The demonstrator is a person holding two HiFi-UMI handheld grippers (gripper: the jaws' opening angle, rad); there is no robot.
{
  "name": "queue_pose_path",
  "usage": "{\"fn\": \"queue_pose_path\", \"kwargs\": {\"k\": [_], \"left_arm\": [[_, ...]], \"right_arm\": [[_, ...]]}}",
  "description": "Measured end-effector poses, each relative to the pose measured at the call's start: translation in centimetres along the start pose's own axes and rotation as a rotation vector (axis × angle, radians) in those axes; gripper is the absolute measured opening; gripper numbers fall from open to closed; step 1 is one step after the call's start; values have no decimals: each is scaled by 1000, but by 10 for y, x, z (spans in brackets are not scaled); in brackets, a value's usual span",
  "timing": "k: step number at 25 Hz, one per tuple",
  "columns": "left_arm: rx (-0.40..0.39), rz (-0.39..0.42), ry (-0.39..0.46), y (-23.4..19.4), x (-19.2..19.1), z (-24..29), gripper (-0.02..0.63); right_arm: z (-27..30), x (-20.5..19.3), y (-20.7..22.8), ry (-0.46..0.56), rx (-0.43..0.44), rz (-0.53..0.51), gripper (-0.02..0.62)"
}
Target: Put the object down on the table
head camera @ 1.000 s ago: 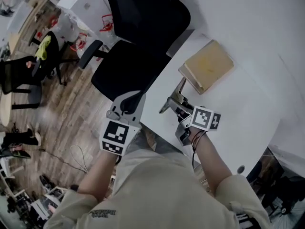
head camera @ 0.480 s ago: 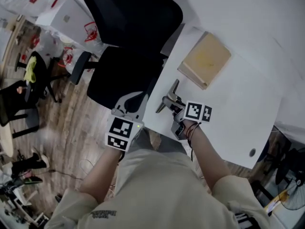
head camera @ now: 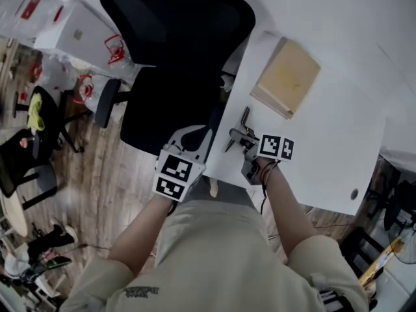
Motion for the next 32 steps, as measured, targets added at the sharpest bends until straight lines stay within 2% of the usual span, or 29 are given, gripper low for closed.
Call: {"fn": "queue_pose_path", "kwargs": {"k": [3,6,13,19,23,28,32], "left_arm": [[-27,1,-19,-1,-2,-1,23],[-40,9,-44,-12,-3,1,23],[-60,10,-52,-16,0,0,23],[-72,11,-70,-12,-7,-4,23],[-69,14,-81,-8,-17,-9,23],[-93,54,-145,6,-26,-19,23],[-79,71,-144,14,-28,-27,23]], "right_arm": [[1,3,1,-11,-6,-2,245],[11,6,1,-53,-37,-55,249],[11,3,-9,-119,-163,-283,268],[9,-2,-10,-142,-295,-468,344],[-4,-10,-4,-133,-312,-491,354],[-14,-18,-5,-150,-323,-519,354],[-24,-23,-5,-137,-331,-514,354]]}}
Point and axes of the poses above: the fingertips, and each gripper's own axes: z forward along the fingers, y to its right, x out of its top, the point moved 5 cm from there along -z, backward along the fingers, and after that the axes turned 15 degrees about -z, right-handed, at the moved point
